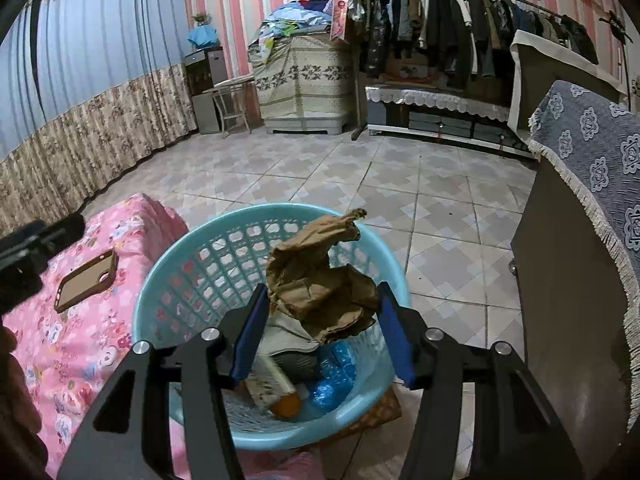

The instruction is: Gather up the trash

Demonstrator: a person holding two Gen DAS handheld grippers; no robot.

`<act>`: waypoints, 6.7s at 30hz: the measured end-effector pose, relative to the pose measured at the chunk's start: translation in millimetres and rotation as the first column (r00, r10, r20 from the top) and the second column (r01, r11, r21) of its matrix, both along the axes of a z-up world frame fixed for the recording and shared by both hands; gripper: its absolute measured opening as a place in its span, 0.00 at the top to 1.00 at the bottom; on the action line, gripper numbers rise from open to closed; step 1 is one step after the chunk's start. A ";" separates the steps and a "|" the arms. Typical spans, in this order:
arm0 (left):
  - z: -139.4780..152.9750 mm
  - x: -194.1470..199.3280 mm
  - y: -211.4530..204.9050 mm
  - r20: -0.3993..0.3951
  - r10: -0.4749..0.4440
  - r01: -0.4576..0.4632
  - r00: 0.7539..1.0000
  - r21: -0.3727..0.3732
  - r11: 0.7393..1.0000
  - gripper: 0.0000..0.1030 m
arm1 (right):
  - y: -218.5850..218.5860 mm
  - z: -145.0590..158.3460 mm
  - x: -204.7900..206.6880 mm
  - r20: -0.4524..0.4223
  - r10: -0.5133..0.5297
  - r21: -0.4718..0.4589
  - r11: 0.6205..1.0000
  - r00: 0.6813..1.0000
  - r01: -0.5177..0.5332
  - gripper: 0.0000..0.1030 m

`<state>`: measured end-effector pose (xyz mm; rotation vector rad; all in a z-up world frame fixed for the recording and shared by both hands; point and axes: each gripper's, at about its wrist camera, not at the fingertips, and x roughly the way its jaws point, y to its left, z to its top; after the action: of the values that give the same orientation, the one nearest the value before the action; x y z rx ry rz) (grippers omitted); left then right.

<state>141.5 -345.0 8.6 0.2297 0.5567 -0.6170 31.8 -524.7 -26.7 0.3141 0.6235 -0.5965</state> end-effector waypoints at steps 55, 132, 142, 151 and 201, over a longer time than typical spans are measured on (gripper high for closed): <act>26.6 -99.6 329.6 0.113 0.548 -0.540 0.829 -0.098 0.836 0.05 | 269.0 44.2 -4.6 0.180 0.504 -0.191 0.860 0.845 -0.473 0.04; -10.7 -121.6 321.5 0.174 0.589 -0.582 0.789 -0.093 0.808 0.05 | 283.6 18.3 -11.4 0.179 0.509 -0.256 0.850 0.842 -0.460 0.04; -10.0 -119.8 322.3 0.172 0.593 -0.585 0.787 -0.098 0.805 0.05 | 283.7 20.6 -13.7 0.188 0.503 -0.266 0.853 0.843 -0.450 0.04; -9.6 -119.4 322.9 0.172 0.595 -0.586 0.785 -0.104 0.803 0.05 | 285.4 23.0 -14.7 0.195 0.502 -0.273 0.853 0.842 -0.445 0.04; -4.1 -124.0 324.7 0.170 0.612 -0.603 0.772 -0.108 0.790 0.05 | 285.6 25.3 -19.9 0.196 0.502 -0.269 0.854 0.843 -0.446 0.04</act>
<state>17.5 -20.3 4.5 0.0517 0.3894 0.0332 11.9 -239.2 -1.3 0.0233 0.3559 -0.1294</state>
